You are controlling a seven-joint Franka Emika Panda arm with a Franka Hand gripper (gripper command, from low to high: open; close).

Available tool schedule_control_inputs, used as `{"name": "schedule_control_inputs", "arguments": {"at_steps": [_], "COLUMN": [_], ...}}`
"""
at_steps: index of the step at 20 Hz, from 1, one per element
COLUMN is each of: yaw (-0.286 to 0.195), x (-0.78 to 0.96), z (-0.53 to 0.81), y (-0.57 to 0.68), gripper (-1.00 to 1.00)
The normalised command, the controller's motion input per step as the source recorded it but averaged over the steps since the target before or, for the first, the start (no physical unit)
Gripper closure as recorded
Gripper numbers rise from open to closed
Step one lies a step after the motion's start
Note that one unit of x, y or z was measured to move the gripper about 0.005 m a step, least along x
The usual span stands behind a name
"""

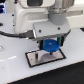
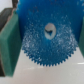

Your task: Insert the blue gear onto the right peg, followed by the red gear

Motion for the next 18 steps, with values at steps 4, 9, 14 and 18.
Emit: {"name": "schedule_control_inputs", "arguments": {"at_steps": [4,9,14,18], "yaw": [0.0,0.0,0.0,0.0], "x": [0.23,0.27,0.43,0.52], "z": [0.0,-0.01,0.3,0.38], "y": [-0.09,-0.05,0.03,0.03], "gripper": [1.0,1.0,1.0,1.0]}}
